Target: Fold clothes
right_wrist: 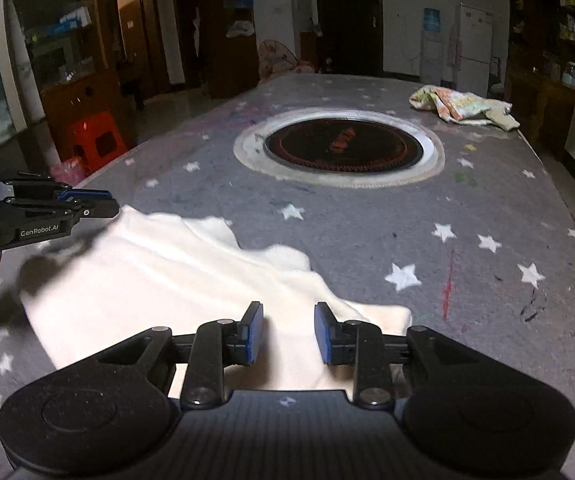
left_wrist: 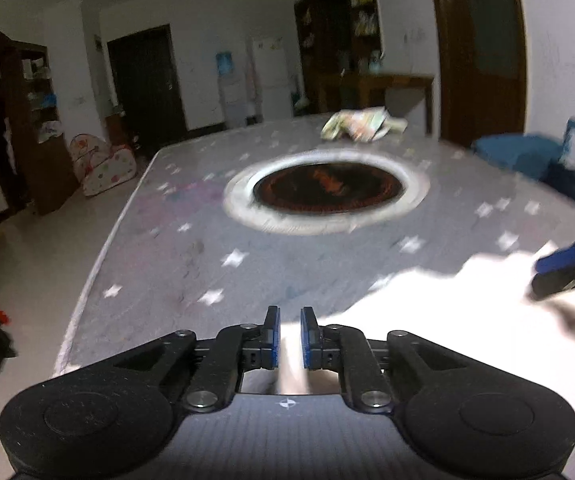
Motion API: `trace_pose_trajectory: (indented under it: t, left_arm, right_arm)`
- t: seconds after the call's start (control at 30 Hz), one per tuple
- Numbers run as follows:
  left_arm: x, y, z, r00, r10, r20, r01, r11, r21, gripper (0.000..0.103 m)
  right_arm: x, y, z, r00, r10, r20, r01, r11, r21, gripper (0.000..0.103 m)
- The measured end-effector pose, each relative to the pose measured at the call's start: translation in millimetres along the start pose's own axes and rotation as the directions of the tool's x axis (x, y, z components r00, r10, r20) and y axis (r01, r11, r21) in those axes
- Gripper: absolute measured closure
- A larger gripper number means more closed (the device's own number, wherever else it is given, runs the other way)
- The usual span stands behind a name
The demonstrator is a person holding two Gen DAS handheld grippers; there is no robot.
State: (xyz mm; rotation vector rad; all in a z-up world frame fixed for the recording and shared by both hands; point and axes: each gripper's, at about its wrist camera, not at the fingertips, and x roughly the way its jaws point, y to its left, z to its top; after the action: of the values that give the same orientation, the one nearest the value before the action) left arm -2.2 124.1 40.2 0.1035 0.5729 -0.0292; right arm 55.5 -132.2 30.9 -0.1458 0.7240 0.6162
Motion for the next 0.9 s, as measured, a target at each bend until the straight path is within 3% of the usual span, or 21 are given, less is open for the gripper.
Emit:
trace_pose_trajectory:
  t: [0.1, 0.17, 0.3, 0.37, 0.47, 0.67, 0.9]
  left_arm:
    - [-5.4, -12.0, 3.9, 0.99, -0.138, -0.008, 0.137, 0.99, -0.036, 0.09]
    - [-2.3, -27.8, -1.1, 0.983, -0.182, -0.028, 0.182, 0.983, 0.0, 0.09]
    - [12.1, -44.7, -15.5, 0.983, -0.168, -0.076, 0.172, 0.984, 0.05, 0.09]
    - [13.9, -42.7, -18.8, 0.984, -0.169, -0.065, 0.172, 0.984, 0.045, 0.088]
    - [10.9, -40.3, -12.9, 0.982, -0.182, -0.059, 0.184, 0.982, 0.039, 0.084]
    - [29.2, -46.8, 12.1, 0.97, -0.239, -0.046, 0.237, 0.971, -0.038, 0.084]
    - [55.2, -43.4, 12.1, 0.974, -0.215, -0.067, 0.21, 0.974, -0.08, 0.084]
  right_arm:
    - [0.0, 7.2, 6.4, 1.0, 0.021, 0.014, -0.021, 1.0, -0.019, 0.08]
    - [4.6, 11.2, 9.9, 1.0, 0.024, 0.014, -0.023, 0.999, -0.033, 0.08]
    - [23.0, 11.8, 13.8, 1.0, 0.014, -0.003, -0.014, 0.999, -0.034, 0.082]
    - [31.7, 8.3, 12.8, 1.0, 0.0, -0.007, 0.0, 1.0, -0.027, 0.089]
    - [27.4, 2.0, 15.8, 1.0, 0.009, -0.007, -0.009, 1.0, 0.013, 0.09]
    - [27.7, 6.7, 20.5, 1.0, 0.014, 0.001, -0.014, 1.0, -0.012, 0.089]
    - [22.3, -3.0, 18.8, 1.0, 0.011, -0.017, -0.011, 1.0, -0.008, 0.09]
